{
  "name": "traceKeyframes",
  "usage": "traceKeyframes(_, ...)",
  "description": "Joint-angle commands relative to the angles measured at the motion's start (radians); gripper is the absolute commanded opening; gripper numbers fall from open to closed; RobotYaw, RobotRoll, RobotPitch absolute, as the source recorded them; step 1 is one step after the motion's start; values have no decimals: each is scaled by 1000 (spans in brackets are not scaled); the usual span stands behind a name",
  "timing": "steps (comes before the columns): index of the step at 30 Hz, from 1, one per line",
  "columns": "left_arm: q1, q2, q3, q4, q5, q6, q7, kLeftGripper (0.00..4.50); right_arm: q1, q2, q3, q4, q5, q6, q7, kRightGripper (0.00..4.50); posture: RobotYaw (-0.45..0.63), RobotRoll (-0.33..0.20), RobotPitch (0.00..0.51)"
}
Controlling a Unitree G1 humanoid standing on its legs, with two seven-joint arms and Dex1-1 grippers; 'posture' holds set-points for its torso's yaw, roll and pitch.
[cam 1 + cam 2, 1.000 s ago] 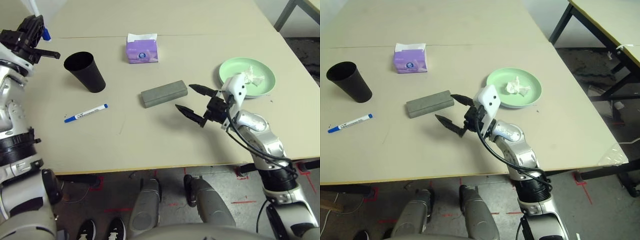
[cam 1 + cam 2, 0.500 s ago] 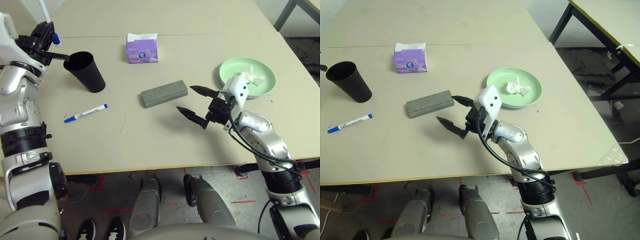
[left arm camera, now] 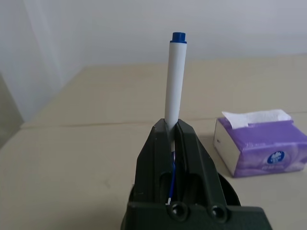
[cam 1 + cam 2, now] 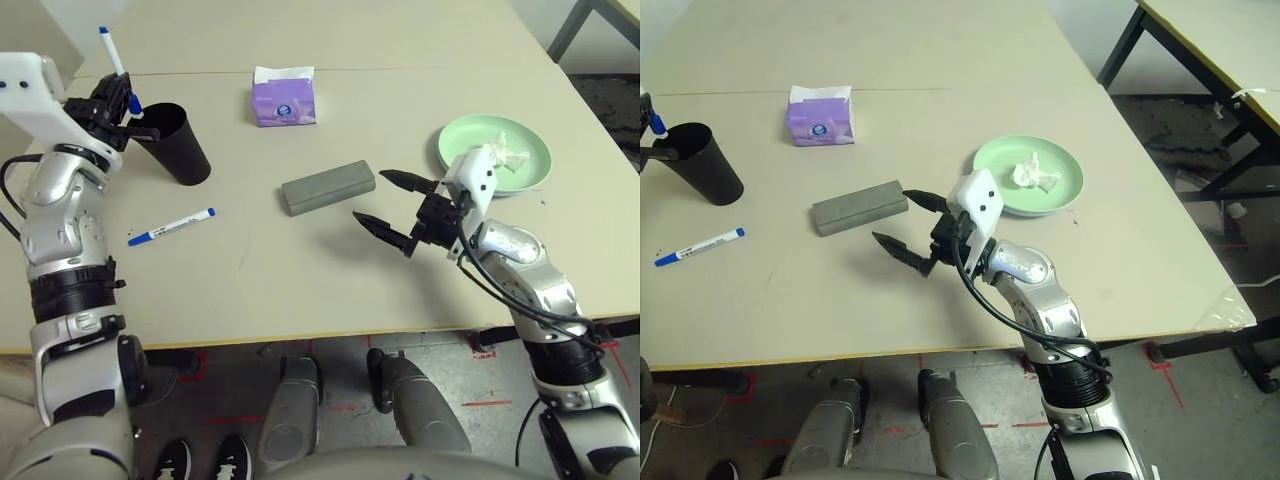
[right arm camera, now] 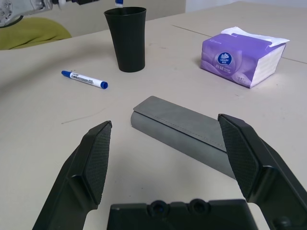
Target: Organize and tidy the items on the table.
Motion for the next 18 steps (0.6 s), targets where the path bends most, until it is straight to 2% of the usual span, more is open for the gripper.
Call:
traceKeyframes(1,20,-14,-14,-13,8,16,7,20,0,1,7,-21,5,10,2,4500,-37,0,238)
traceKeyframes(14,16,-47,-24,6,10,-24,7,20,-3,2,3,-21,5,11,0,4500,-46,0,235)
traceKeyframes(18,12,-48,-21,11,13,-34,13,1252,-6,1,2,-18,4,10,0,4500,-48,0,235)
